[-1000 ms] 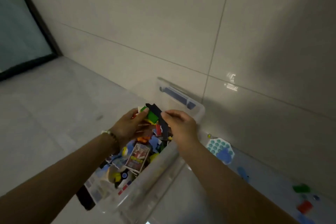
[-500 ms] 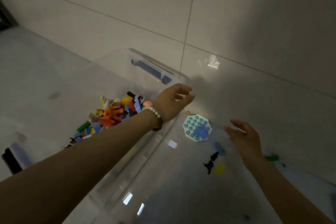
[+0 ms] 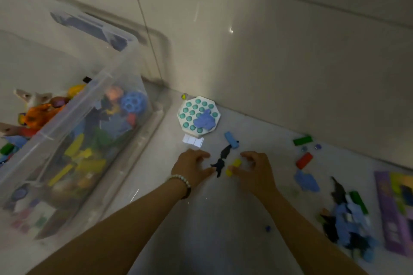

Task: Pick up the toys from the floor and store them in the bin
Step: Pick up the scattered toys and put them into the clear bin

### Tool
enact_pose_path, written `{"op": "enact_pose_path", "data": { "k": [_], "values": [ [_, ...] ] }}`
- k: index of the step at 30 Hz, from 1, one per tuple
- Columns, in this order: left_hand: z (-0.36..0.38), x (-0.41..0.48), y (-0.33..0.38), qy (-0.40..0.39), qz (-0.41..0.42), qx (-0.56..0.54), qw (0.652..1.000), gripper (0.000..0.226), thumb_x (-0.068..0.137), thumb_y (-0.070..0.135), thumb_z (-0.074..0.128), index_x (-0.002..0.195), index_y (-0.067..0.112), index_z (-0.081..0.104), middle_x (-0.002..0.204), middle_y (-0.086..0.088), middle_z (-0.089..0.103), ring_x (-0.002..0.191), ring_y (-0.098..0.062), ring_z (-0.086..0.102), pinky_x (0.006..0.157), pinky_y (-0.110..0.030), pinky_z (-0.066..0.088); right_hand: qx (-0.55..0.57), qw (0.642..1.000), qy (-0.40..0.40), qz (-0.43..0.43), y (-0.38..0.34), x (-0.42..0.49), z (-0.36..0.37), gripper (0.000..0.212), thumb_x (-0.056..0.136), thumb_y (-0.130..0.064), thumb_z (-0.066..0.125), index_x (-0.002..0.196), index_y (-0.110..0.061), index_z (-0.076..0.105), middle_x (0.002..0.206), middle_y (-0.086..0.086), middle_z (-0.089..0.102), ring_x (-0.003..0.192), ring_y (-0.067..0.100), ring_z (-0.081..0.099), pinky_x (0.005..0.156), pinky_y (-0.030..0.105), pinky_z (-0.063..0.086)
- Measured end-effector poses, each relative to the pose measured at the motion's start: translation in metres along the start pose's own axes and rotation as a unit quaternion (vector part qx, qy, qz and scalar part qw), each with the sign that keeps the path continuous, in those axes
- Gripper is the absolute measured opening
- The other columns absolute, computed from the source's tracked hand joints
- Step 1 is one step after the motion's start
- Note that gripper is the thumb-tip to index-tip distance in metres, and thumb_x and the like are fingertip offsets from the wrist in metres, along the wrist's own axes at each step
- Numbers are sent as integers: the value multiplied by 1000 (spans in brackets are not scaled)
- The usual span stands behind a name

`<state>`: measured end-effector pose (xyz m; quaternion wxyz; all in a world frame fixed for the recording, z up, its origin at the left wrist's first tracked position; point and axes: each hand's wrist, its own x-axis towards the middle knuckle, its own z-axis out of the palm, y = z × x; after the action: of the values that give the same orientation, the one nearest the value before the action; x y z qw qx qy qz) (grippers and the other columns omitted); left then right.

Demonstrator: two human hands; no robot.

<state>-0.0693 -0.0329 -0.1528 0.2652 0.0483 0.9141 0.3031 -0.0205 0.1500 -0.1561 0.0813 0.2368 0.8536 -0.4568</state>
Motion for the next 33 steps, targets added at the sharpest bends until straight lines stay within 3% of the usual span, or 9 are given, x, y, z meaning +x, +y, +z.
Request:
{"op": "enact_pose_path", "data": {
  "k": [4,9,16,20,24,26,29,31,33],
  "values": [
    [24,5,1,67,25,82,994,54,63,61,70,109,37,53,107,4,48,98,-14,42,79,-23,33,-86,994,17,-66,11,-5,7,57,65,-36,81,115,-19,59,115,2,44,105,15,42,85,22,33],
    [32,7,2,85,39,100,991,39,69,56,68,100,33,58,109,5,45,102,-14,39,81,-23,29,-70,993,46,-87,21,-8,1,55,69,-28,80,117,-15,57,116,5,50,105,17,45,85,23,33],
    [3,-3,11,30,-27,-169,985,19,84,25,65,94,12,56,85,-2,59,78,-18,54,68,-23,40,-15,994,37,-105,25,-16,-17,51,74,-22,78,119,-15,56,111,3,54,99,20,53,81,19,40],
    [-15,-11,21,-120,-94,-417,896,30,92,11,52,122,12,54,96,-1,70,79,-13,70,65,-18,54,49,987,53,-146,-3,-16,-19,50,70,-19,80,115,-14,58,103,-1,58,83,5,54,73,4,39],
    [-18,-11,31,-223,-187,-654,698,34,92,19,41,121,9,54,118,-15,64,86,-26,69,84,-42,52,42,978,-26,-201,-31,-14,-6,54,69,-26,81,117,-21,58,105,-14,57,93,-8,53,77,-2,33],
    [-18,-9,36,-221,-210,-700,646,42,97,34,32,120,5,53,115,-16,62,79,-26,68,81,-46,53,47,978,-38,-201,-36,-7,0,57,68,-26,81,119,-20,56,109,-15,55,97,-12,50,80,-4,31],
    [-20,-5,36,-142,-238,-720,637,46,98,42,31,106,5,57,104,-17,62,83,-27,64,73,-42,57,37,985,53,-161,-32,15,-2,58,69,-22,81,120,-9,57,120,2,56,109,5,50,93,10,35],
    [-22,-5,29,-93,-248,-694,670,45,98,41,31,99,6,59,103,-15,63,95,-31,61,84,-44,51,-2,990,47,-135,-27,27,1,63,69,-22,81,126,-8,55,131,8,52,122,19,45,101,21,32],
    [-25,-5,20,-75,-252,-688,676,46,98,41,32,104,4,59,106,-15,62,107,-35,57,93,-45,46,-44,990,16,-133,-20,31,12,65,69,-26,81,128,-14,55,136,6,48,127,21,40,102,19,25]
  ]
}}
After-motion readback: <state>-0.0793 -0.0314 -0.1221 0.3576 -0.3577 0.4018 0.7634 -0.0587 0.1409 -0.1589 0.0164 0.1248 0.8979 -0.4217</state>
